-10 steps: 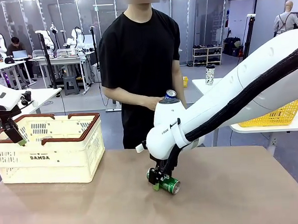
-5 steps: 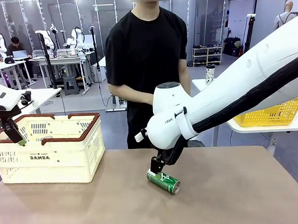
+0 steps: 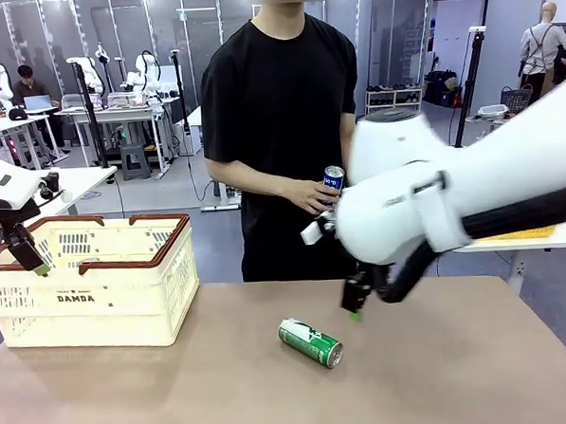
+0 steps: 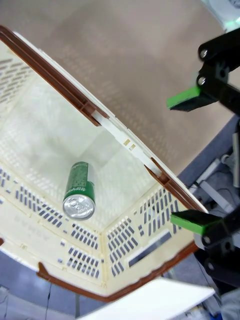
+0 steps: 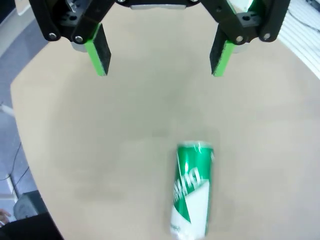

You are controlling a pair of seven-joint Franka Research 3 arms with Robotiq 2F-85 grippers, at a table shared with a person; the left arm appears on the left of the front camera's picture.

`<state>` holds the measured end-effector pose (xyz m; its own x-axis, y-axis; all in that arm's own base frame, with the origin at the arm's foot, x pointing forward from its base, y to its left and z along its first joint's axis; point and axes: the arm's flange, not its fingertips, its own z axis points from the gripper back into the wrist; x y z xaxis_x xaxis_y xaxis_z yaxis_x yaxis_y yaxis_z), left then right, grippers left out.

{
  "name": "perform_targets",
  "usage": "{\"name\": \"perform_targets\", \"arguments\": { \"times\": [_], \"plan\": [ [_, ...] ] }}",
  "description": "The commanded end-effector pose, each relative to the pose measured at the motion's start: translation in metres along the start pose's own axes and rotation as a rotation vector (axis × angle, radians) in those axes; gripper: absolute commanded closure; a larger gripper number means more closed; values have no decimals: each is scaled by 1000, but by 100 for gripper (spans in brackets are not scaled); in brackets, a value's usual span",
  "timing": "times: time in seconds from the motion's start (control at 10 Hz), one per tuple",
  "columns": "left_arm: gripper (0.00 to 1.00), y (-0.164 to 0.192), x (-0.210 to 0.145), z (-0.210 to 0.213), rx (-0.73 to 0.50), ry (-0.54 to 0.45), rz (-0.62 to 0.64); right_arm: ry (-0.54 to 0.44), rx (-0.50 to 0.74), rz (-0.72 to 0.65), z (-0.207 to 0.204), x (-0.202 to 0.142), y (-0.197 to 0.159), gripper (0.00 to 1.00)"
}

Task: Place the drinks into the Shopping basket.
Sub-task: Pick up one drink and place it into the Shopping basket.

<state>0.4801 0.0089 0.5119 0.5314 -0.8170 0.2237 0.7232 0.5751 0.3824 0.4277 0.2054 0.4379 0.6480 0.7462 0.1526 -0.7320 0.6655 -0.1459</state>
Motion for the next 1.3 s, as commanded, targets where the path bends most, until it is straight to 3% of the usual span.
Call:
{"name": "perform_targets", "arguments": {
  "times": [0.0, 0.4, 0.8, 1.2],
  "plan": [
    [0, 0, 0, 1, 4, 4, 15, -4, 24, 52, 24, -67, -22, 0],
    [0, 0, 0, 1, 4, 4, 15, -13, 81, 55, 38, -152, -74, 0],
    [0, 0, 0, 1, 4, 4, 15, -29, 121, 46, 21, -157, -87, 0],
    [0, 2, 7, 3, 14, -9, -12, -20, 103, 30, 33, -163, -84, 0]
  ]
}}
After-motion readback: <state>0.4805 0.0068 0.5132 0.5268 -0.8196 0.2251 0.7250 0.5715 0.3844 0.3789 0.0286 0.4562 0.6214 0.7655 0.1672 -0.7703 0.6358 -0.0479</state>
